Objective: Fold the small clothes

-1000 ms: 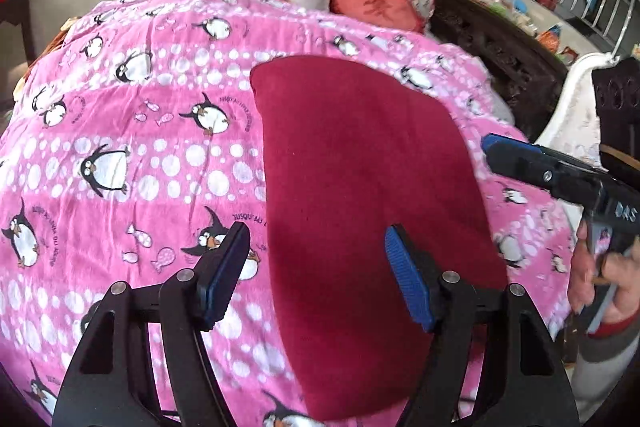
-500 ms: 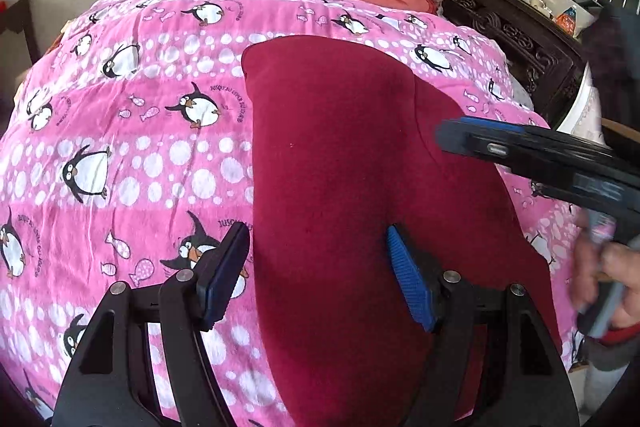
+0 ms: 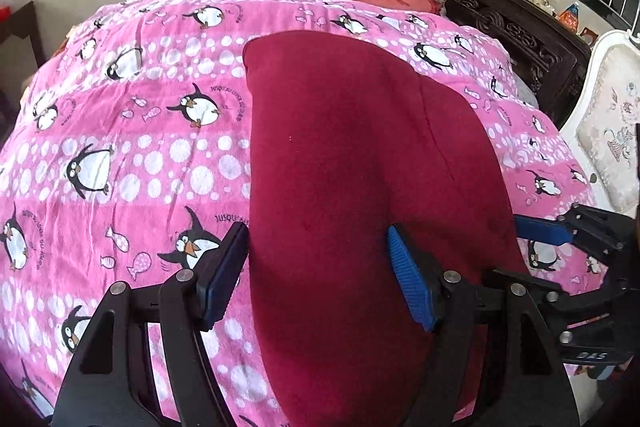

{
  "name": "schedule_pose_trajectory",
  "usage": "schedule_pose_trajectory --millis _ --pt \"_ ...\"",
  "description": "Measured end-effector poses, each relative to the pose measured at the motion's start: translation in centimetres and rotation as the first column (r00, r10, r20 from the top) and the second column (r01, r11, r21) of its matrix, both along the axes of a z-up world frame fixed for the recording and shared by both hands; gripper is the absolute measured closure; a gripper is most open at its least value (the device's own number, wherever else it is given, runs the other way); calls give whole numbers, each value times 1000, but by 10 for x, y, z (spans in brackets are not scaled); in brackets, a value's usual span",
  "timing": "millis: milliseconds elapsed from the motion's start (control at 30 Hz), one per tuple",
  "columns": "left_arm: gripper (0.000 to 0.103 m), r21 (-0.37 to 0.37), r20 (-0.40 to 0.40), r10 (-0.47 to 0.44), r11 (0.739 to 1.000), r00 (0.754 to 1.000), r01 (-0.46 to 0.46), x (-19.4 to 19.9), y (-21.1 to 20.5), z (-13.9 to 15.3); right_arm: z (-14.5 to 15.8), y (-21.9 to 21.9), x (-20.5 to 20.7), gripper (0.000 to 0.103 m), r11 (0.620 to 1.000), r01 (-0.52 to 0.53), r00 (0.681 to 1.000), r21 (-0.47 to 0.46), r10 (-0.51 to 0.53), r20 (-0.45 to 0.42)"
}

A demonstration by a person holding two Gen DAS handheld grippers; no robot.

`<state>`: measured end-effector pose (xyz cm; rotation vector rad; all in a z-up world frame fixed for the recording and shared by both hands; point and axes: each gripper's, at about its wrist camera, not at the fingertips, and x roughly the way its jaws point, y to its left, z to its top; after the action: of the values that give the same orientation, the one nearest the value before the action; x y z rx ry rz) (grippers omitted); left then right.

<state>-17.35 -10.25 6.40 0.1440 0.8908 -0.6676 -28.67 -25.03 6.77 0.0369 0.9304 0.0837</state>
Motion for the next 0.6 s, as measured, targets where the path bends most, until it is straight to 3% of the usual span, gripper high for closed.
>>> schedule_pose_trajectory --millis 200,367,467,600 --pt "32 1 8 12 1000 1000 -12 -1 0 0 32 9 -16 51 1000 4 996 -10 -3 90" --pt "32 -2 5 16 1000 1000 -16 0 1 0 51 21 -12 51 999 -31 985 36 24 168" --pt "32 -5 3 16 1000 1000 -16 0 1 -1 44 24 3 51 997 -54 985 51 45 167" --pt "32 -17 -33 -7 1000 999 6 1 6 1 13 15 27 51 998 -8 997 61 3 83"
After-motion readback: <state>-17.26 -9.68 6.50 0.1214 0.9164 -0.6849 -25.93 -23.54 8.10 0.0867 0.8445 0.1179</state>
